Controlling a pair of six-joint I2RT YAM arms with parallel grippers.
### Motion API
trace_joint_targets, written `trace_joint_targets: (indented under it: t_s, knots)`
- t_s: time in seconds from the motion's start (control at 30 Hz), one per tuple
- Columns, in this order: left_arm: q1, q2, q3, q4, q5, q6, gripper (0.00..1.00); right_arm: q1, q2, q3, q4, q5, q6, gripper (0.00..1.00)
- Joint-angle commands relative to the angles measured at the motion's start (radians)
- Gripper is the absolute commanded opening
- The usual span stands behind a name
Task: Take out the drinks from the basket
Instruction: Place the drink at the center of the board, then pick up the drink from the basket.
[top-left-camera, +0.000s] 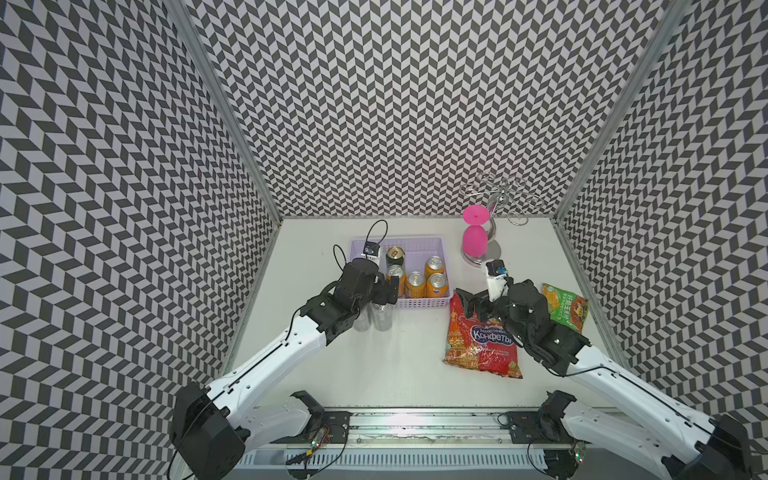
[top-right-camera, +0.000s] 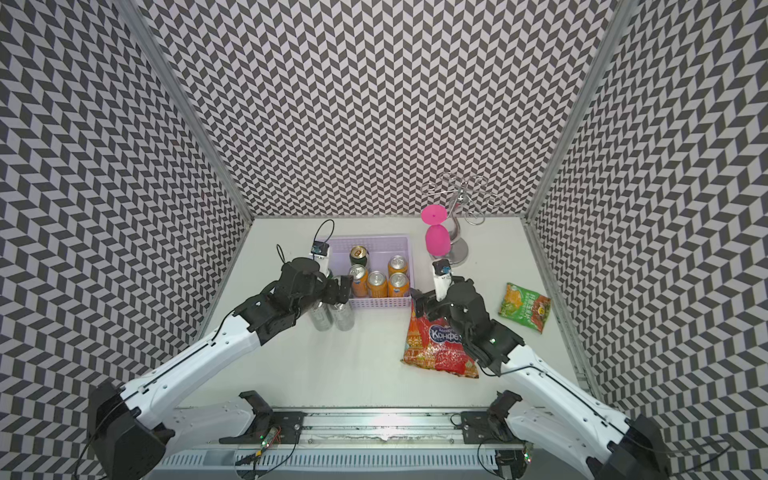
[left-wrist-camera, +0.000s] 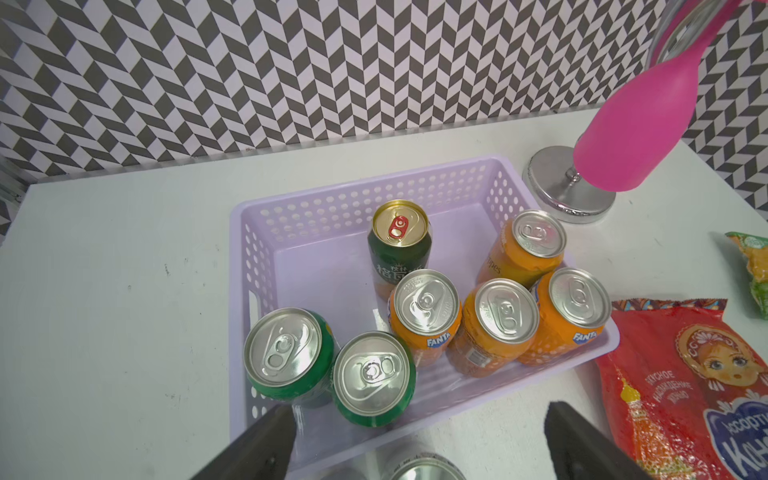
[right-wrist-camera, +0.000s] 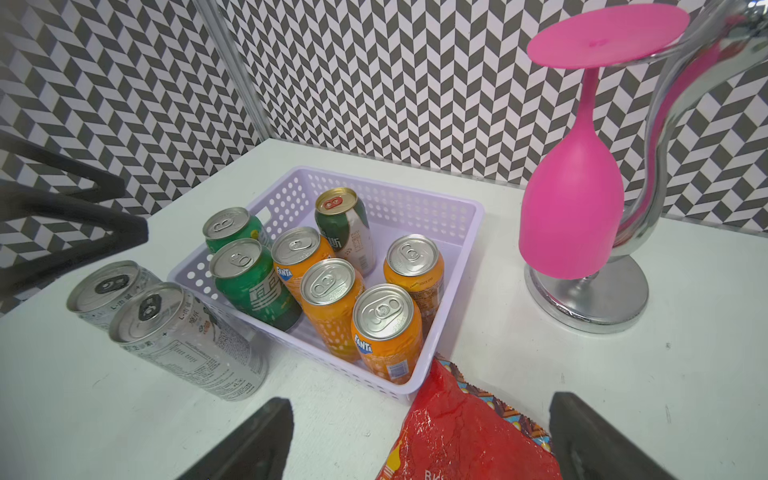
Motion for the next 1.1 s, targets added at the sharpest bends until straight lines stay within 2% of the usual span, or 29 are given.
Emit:
trace_joint_targets:
  t_s: [0.0, 0.13, 0.67, 0.87, 1.07]
  knots:
    - [0.035, 0.045, 0.072, -0.005, 0.056, 0.042, 0.99, -0.003, 0.009, 0.021, 0.021, -0.032, -0.008, 1.00]
    - [0.063, 0.161, 0.166, -0.014, 0.066, 0.068, 0.99, -0.002, 0.010, -0.001, 0.033, -0.036, 0.010, 1.00]
    - [0.139, 0.796, 0.748, -0.260, 0.107, 0.124, 0.97, -0.002, -0.054, -0.062, 0.003, 0.003, 0.028, 1.00]
    - [0.152, 0.905, 0.844, -0.304, 0.111, 0.130, 0.96, -0.003, -0.088, -0.097, 0.016, 0.006, 0.042, 1.00]
    - [0.156, 0.963, 0.876, -0.315, 0.131, 0.133, 0.91, -0.003, -0.093, -0.102, 0.013, 0.007, 0.047, 0.99]
